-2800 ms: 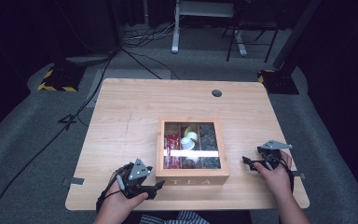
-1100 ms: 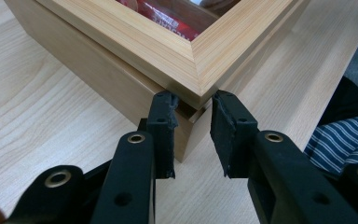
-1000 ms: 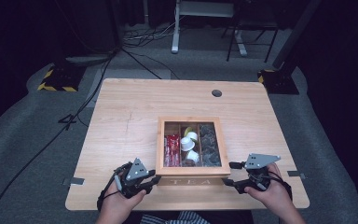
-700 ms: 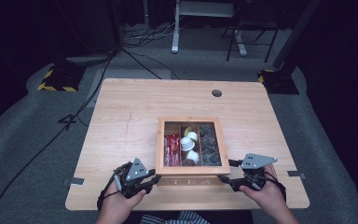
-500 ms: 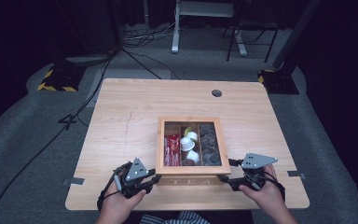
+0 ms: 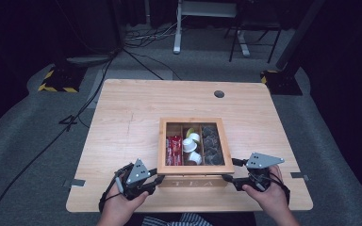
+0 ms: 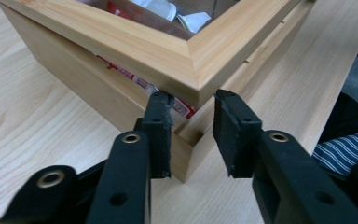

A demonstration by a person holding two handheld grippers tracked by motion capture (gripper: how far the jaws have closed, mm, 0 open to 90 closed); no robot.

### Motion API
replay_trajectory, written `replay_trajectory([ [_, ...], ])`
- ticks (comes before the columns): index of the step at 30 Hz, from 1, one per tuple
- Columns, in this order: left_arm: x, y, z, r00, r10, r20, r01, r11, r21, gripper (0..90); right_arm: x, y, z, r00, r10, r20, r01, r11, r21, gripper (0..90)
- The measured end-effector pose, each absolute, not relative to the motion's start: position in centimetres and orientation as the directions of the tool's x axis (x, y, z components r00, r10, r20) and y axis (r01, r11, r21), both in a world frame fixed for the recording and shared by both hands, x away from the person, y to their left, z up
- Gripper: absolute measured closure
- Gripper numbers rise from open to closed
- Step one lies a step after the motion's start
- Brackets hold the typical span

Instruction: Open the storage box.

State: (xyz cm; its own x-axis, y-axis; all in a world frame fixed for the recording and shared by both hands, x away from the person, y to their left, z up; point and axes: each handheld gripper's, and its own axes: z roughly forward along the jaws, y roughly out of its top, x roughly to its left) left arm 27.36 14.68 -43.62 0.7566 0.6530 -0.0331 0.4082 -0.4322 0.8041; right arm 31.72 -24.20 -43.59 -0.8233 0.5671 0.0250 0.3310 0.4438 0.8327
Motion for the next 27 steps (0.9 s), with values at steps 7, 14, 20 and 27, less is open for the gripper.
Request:
replay_trajectory([
  [7, 27.6, 15.2, -43.7, 0.736, 0.675, -0.038, 0.421, -0.414, 0.807, 59.4, 31.6, -24.5, -42.0, -0.812, 0.582, -0.036, 0.270, 0.430, 0.862, 36.0],
  [14, 27.9, 15.5, -44.0, 0.725, 0.687, -0.040, 0.433, -0.409, 0.803, 57.9, 31.9, -24.8, -39.7, -0.800, 0.593, -0.092, 0.189, 0.396, 0.899, 40.9],
  [20, 28.3, 16.0, -44.5, 0.716, 0.697, -0.046, 0.446, -0.405, 0.798, 57.2, 32.3, -24.7, -38.7, -0.797, 0.590, -0.128, 0.151, 0.401, 0.903, 41.8],
  [27, 28.6, 16.4, -44.7, 0.707, 0.706, -0.043, 0.449, -0.402, 0.798, 56.8, 33.2, -24.3, -37.0, -0.793, 0.581, -0.184, 0.098, 0.421, 0.902, 44.3],
])
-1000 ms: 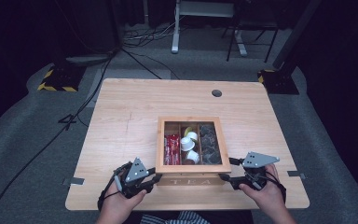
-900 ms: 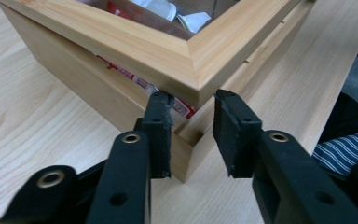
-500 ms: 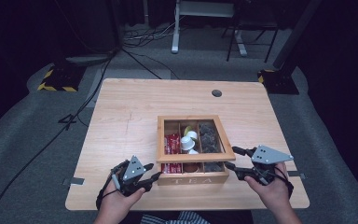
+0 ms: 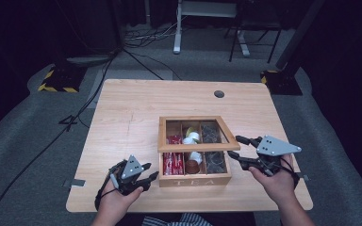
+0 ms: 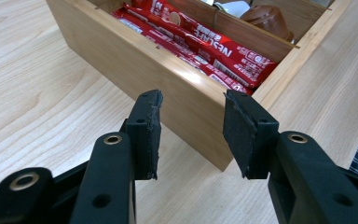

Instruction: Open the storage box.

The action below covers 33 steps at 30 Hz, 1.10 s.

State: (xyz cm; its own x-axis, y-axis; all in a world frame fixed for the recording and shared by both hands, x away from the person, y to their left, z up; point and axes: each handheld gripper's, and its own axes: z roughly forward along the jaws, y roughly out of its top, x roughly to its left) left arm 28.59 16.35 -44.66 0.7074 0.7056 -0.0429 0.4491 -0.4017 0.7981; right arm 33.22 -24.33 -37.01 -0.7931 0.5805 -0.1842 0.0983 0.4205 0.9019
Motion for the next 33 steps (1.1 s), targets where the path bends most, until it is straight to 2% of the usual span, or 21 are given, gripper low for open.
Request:
replay_trajectory([
  [15, 28.7, 18.0, -45.0, 0.666, 0.746, -0.028, 0.457, -0.377, 0.806, 54.3, 35.1, -24.4, -35.0, -0.787, 0.584, -0.198, 0.058, 0.390, 0.919, 49.8],
  [26, 27.9, 20.4, -46.1, 0.587, 0.810, -0.005, 0.489, -0.350, 0.799, 44.5, 37.7, -24.6, -33.4, -0.796, 0.577, -0.181, 0.031, 0.337, 0.941, 52.0],
  [33, 27.4, 21.7, -46.6, 0.545, 0.839, -0.001, 0.511, -0.332, 0.793, 43.8, 39.4, -24.1, -32.5, -0.799, 0.567, -0.199, 0.003, 0.335, 0.942, 53.2],
])
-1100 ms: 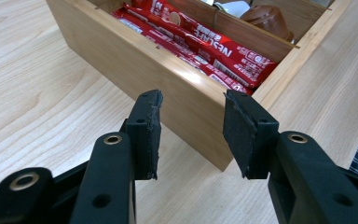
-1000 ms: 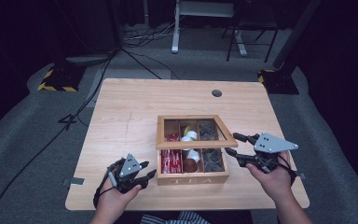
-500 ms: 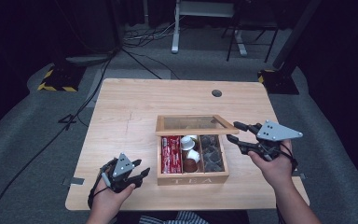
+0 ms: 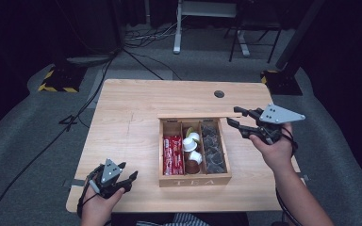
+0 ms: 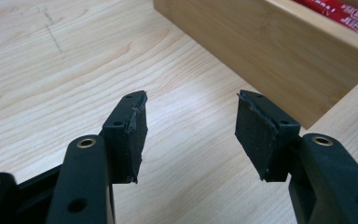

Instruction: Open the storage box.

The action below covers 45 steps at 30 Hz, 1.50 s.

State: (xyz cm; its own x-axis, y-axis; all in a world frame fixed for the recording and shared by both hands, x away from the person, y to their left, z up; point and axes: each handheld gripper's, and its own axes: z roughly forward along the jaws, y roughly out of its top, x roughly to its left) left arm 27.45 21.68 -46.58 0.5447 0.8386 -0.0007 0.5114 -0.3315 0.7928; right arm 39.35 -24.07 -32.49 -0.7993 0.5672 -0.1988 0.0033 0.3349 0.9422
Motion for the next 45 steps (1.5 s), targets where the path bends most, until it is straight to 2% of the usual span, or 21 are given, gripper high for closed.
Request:
replay_trajectory([
  [17, 26.1, 24.0, -47.4, 0.474, 0.880, 0.019, 0.533, -0.304, 0.790, 40.9, 44.0, -23.8, -31.1, -0.801, 0.584, -0.131, 0.022, 0.248, 0.969, 55.5],
  [24, 26.6, 24.7, -48.0, 0.460, 0.888, 0.030, 0.535, -0.303, 0.789, 39.7, 45.6, -23.4, -30.7, -0.791, 0.600, -0.118, 0.041, 0.245, 0.969, 54.6],
  [26, 26.7, 24.9, -48.0, 0.458, 0.888, 0.034, 0.535, -0.306, 0.787, 39.5, 46.1, -23.1, -30.7, -0.784, 0.606, -0.131, 0.044, 0.265, 0.963, 57.5],
  [28, 26.7, 24.9, -48.0, 0.455, 0.890, 0.033, 0.534, -0.302, 0.790, 39.5, 46.6, -22.6, -30.8, -0.800, 0.590, -0.108, 0.067, 0.266, 0.962, 54.2],
  [33, 26.8, 24.9, -48.0, 0.463, 0.885, 0.036, 0.532, -0.310, 0.788, 39.4, 47.1, -22.0, -30.5, -0.776, 0.612, -0.150, 0.058, 0.306, 0.950, 53.1],
  [45, 26.9, 24.7, -48.0, 0.473, 0.880, 0.043, 0.528, -0.322, 0.786, 39.3, 50.3, -21.6, -30.4, -0.762, 0.644, -0.073, 0.119, 0.250, 0.961, 51.5],
])
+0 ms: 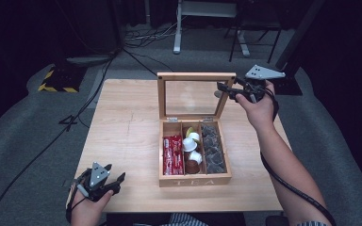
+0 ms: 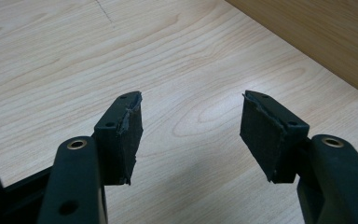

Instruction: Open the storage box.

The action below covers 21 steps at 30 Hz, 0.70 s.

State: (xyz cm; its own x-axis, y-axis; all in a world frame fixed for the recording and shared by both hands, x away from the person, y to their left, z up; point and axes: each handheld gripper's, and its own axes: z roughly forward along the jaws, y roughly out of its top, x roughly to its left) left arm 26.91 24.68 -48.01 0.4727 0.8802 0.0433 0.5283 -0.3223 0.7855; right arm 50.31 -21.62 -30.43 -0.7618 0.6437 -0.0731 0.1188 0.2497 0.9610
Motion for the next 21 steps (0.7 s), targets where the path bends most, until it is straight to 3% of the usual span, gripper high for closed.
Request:
replay_trajectory([
  [21, 27.5, 24.5, -48.2, 0.485, 0.874, 0.046, 0.527, -0.333, 0.782, 38.8, 54.1, -20.8, -32.3, -0.709, 0.704, 0.031, 0.235, 0.194, 0.952, 48.2],
])
